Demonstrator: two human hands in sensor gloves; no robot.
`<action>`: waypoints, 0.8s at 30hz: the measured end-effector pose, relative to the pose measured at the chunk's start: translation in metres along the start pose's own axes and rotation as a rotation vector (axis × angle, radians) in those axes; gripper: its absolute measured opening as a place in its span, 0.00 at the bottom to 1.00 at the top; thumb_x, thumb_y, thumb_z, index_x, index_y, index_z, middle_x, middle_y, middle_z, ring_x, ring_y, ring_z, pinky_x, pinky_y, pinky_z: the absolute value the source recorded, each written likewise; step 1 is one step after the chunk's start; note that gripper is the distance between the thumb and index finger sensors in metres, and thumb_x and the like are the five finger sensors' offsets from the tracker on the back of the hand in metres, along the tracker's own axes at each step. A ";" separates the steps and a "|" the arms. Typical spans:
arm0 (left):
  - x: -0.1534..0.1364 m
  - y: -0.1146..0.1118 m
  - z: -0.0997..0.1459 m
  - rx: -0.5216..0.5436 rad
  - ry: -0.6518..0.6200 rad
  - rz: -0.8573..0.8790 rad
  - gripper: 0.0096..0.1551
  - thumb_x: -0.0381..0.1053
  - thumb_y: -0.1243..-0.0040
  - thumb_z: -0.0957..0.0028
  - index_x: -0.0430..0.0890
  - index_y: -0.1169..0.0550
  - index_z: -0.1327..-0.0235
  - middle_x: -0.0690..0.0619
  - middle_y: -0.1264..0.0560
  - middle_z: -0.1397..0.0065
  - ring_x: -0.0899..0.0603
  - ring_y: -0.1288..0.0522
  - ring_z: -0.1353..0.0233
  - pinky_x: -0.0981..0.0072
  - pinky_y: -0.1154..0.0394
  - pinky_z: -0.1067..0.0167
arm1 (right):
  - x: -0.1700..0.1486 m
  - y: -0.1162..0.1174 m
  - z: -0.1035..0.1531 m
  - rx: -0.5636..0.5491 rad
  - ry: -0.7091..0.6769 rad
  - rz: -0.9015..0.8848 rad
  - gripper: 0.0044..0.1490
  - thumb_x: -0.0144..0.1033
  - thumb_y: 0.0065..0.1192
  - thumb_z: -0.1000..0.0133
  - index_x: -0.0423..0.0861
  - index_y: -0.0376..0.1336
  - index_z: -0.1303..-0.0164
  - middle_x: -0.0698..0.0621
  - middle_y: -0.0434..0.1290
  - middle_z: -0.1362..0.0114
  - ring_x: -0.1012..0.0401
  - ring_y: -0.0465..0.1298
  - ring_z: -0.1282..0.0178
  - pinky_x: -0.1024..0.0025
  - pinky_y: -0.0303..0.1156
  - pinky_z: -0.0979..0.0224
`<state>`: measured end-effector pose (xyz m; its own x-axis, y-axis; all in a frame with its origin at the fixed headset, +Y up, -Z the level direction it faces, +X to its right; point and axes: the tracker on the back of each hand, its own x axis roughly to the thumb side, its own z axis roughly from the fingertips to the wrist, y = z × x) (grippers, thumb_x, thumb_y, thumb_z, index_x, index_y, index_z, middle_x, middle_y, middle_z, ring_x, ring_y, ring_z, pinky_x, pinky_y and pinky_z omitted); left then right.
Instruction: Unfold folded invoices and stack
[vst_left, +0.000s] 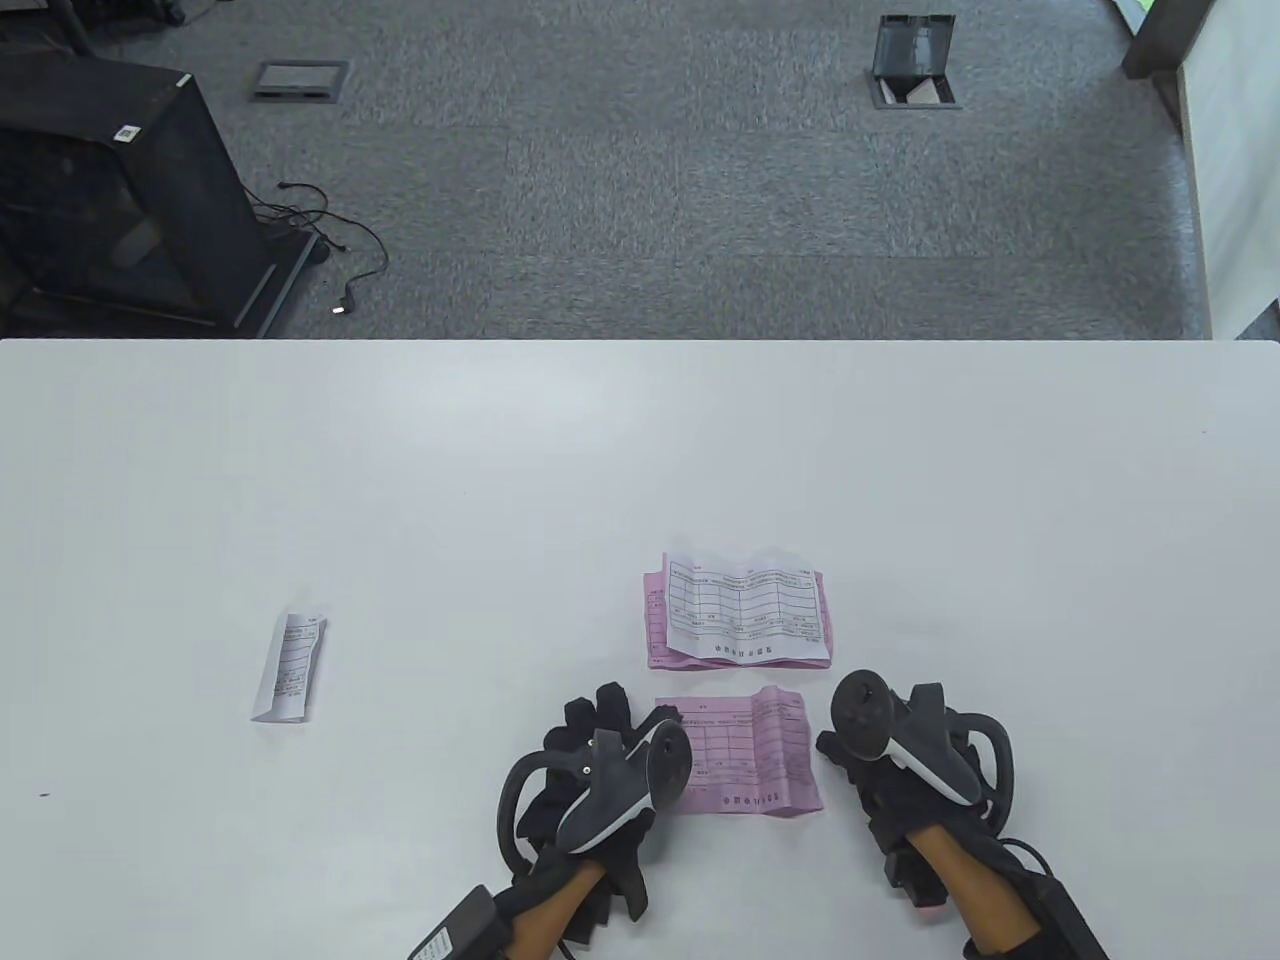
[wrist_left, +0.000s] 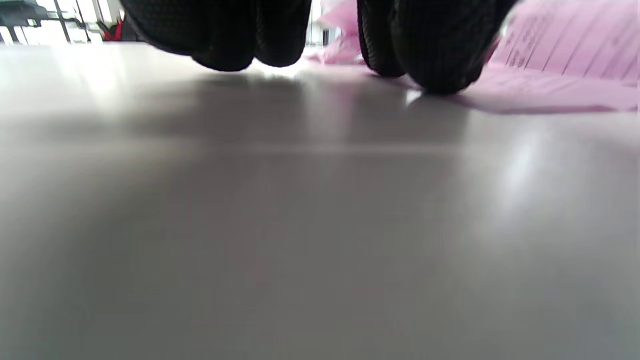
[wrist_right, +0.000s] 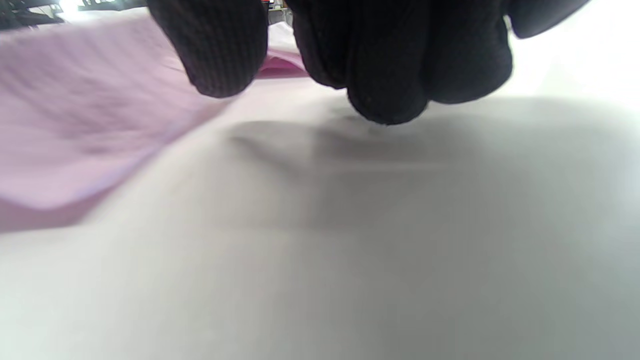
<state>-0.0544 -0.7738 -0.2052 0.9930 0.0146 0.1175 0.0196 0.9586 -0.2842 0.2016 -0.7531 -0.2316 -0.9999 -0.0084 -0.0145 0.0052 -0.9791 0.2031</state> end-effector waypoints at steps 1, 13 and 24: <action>-0.001 0.000 0.000 0.005 0.000 0.014 0.34 0.61 0.40 0.44 0.68 0.34 0.23 0.41 0.43 0.11 0.29 0.43 0.18 0.39 0.37 0.28 | 0.000 -0.004 0.002 -0.034 -0.001 0.007 0.36 0.57 0.59 0.45 0.44 0.64 0.35 0.45 0.75 0.42 0.44 0.73 0.37 0.38 0.58 0.27; -0.006 -0.002 -0.001 -0.057 -0.022 0.065 0.40 0.66 0.39 0.49 0.68 0.38 0.21 0.41 0.50 0.10 0.30 0.49 0.17 0.38 0.41 0.26 | 0.098 -0.008 0.027 -0.088 -0.452 0.044 0.37 0.56 0.57 0.43 0.61 0.57 0.22 0.41 0.60 0.21 0.39 0.57 0.23 0.27 0.45 0.24; -0.006 -0.001 0.000 -0.068 -0.019 0.054 0.40 0.66 0.41 0.48 0.69 0.39 0.21 0.42 0.51 0.10 0.29 0.52 0.17 0.37 0.42 0.26 | 0.093 0.013 0.016 0.000 -0.424 0.318 0.39 0.55 0.58 0.44 0.60 0.54 0.21 0.43 0.57 0.18 0.39 0.54 0.21 0.25 0.42 0.25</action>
<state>-0.0608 -0.7747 -0.2052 0.9904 0.0721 0.1183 -0.0257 0.9347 -0.3544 0.1084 -0.7632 -0.2144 -0.8678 -0.2217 0.4447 0.3090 -0.9416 0.1336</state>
